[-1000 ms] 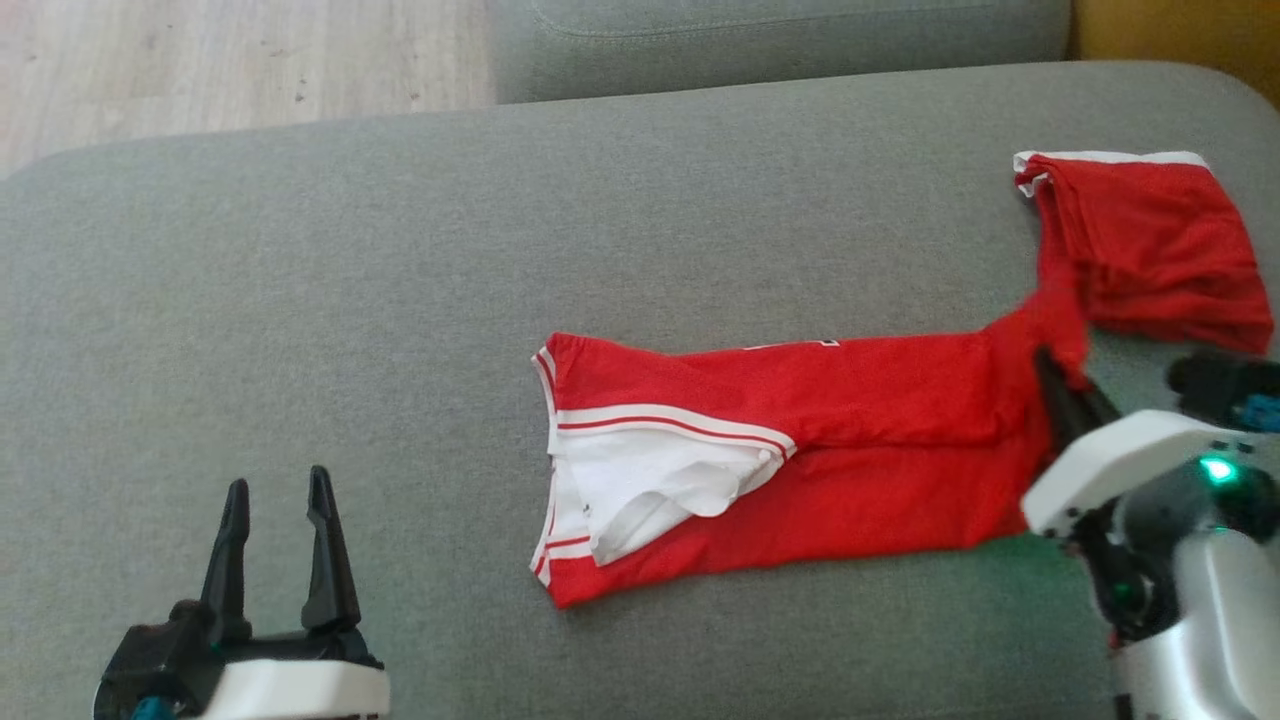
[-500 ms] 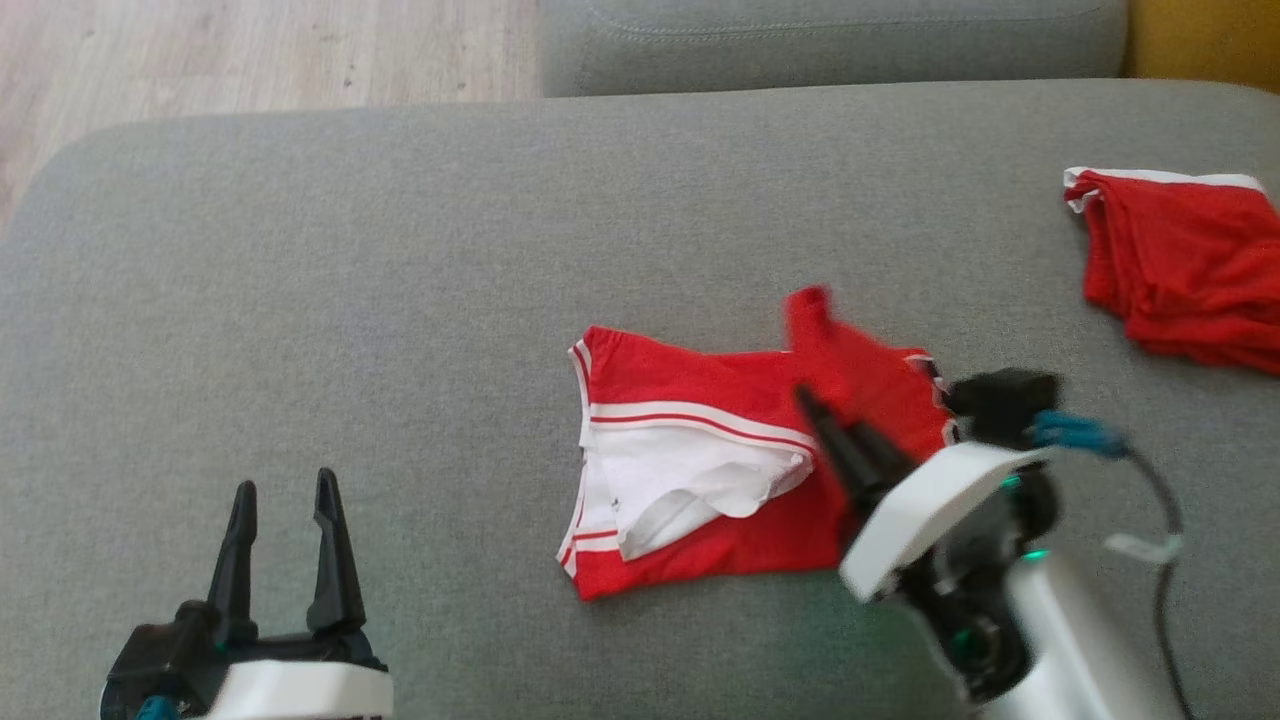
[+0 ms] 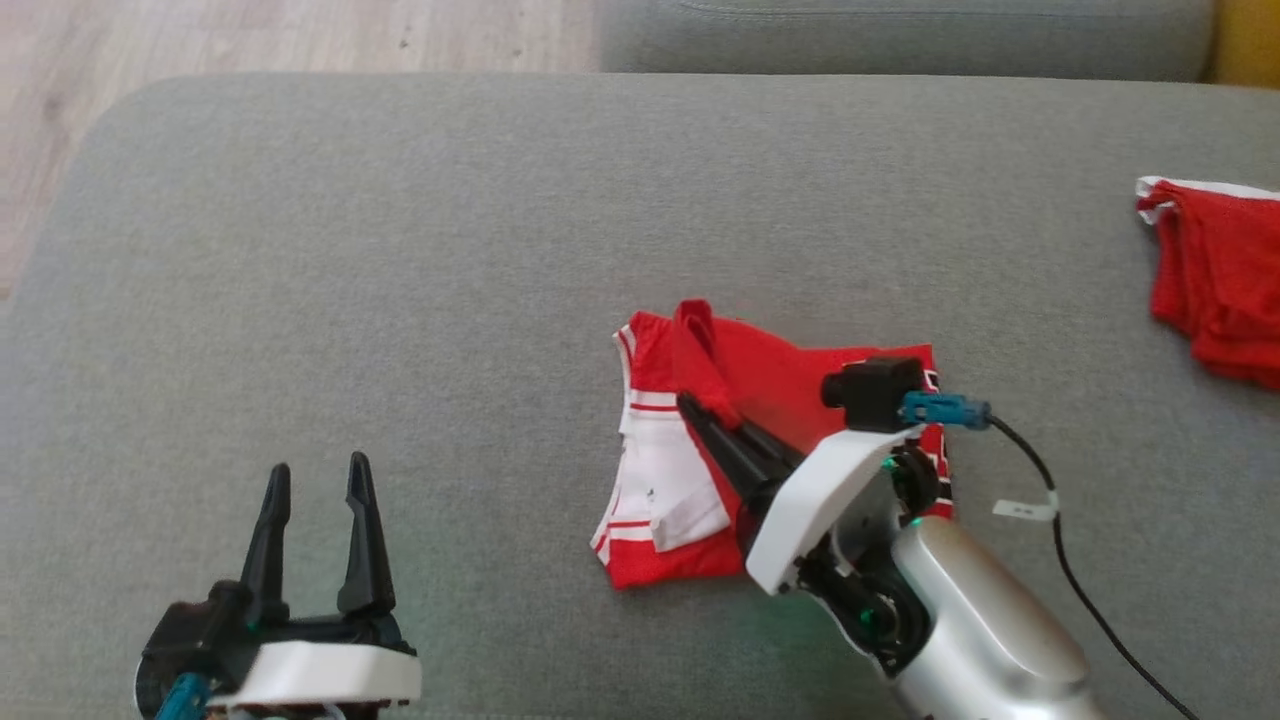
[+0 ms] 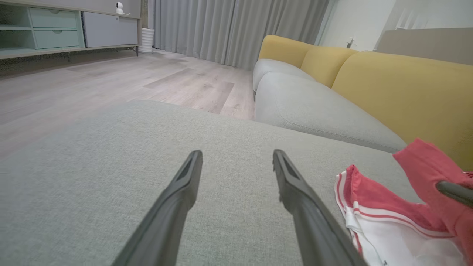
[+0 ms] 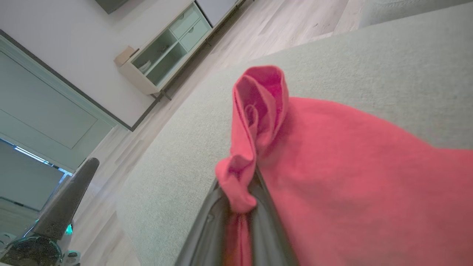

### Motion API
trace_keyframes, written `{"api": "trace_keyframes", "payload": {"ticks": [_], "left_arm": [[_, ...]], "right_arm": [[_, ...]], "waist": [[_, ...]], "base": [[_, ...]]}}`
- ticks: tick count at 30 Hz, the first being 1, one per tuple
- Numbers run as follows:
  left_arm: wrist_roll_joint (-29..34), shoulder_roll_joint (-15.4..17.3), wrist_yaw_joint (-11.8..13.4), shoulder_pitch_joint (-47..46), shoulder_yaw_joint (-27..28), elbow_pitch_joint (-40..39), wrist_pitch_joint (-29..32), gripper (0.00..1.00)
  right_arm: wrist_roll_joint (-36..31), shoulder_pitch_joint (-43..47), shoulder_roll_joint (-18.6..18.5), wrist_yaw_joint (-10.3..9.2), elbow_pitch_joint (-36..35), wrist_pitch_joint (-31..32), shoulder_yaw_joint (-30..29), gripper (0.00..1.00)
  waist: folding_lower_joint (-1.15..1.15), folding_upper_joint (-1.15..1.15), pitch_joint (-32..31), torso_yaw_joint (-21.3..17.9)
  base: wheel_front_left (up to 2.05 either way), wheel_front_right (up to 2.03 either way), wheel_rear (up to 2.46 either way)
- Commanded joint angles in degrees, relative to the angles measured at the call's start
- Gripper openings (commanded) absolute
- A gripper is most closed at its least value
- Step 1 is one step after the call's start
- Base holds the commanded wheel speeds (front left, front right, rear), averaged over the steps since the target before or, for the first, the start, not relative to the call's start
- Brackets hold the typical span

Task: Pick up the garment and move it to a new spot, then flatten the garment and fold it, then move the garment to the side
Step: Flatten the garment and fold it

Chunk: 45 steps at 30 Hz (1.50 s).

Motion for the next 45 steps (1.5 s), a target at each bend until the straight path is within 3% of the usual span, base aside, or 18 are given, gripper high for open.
{"api": "trace_keyframes", "payload": {"ticks": [1, 3, 4, 5, 6, 17, 26, 33, 41, 45], "left_arm": [[0.0, 0.0, -0.3, -3.0, 1.6, -1.3, -0.7, 1.00], [0.0, -0.1, -0.4, -3.2, 1.6, -1.0, -0.7, 1.00], [0.0, -0.1, -0.5, -3.3, 1.6, -0.9, -0.7, 1.00], [0.0, -0.2, -0.5, -3.4, 1.6, -0.7, -0.8, 1.00], [0.0, -0.3, -0.6, -3.4, 1.6, -0.6, -0.8, 1.00], [0.5, -0.7, -1.3, -4.3, 0.7, 0.7, -0.9, 1.00], [1.3, -0.9, -3.0, -6.9, -1.9, 2.3, -0.5, 1.00], [1.4, -1.1, -3.5, -9.2, -2.9, 4.0, 0.2, 1.00], [0.0, -1.0, -3.2, -6.6, -2.0, 4.8, -0.1, 1.00], [-1.1, -0.4, -2.7, -3.1, -1.1, 5.1, -0.1, 1.00]], "right_arm": [[0.8, -2.3, 0.7, 0.37, -0.8, -0.9, 1.7, 0.00], [1.6, -3.2, 0.7, 0.37, 0.9, -1.5, 2.9, 0.01], [2.3, -3.6, 0.7, 0.37, 1.7, -1.7, 3.5, 0.25], [3.5, -3.8, 0.7, 0.37, 2.4, -1.9, 4.0, 0.73], [4.6, -4.0, 0.7, 0.37, 3.1, -2.4, 4.3, 1.00], [8.8, -8.3, 0.7, 0.37, 6.0, -8.4, 6.7, 1.00], [-7.6, -10.3, 0.7, 0.37, 8.5, -16.2, -4.1, 1.00], [-25.3, -2.7, 0.7, 0.37, 2.9, -19.0, -15.3, 1.00], [-31.0, 10.3, 0.7, 0.37, -5.8, -22.0, -24.0, 1.00], [-29.3, 16.3, 0.7, 0.37, -8.0, -23.2, -26.2, 1.00]], "waist": [[0.00, 0.00, 0.2, 0.6], [0.00, 0.00, 0.2, 0.9], [0.00, 0.00, 0.2, 1.0], [0.00, 0.00, 0.2, 1.1], [0.00, 0.00, 0.2, 1.2], [0.00, 0.00, -0.1, 0.1], [0.00, 0.00, -0.5, -1.9], [0.00, 0.00, -1.9, -3.9], [0.00, 0.00, -4.9, -5.8], [0.00, 0.00, -6.7, -6.4]], "base": [[0.00, 0.00, 0.00], [0.00, 0.00, 0.00], [0.00, 0.00, 0.00], [0.00, 0.00, 0.00], [0.00, 0.00, 0.00], [0.00, 0.00, 0.00], [0.00, 0.00, 0.00], [0.00, 0.00, 0.00], [0.00, 0.00, 0.00], [0.00, 0.00, 0.00]]}}
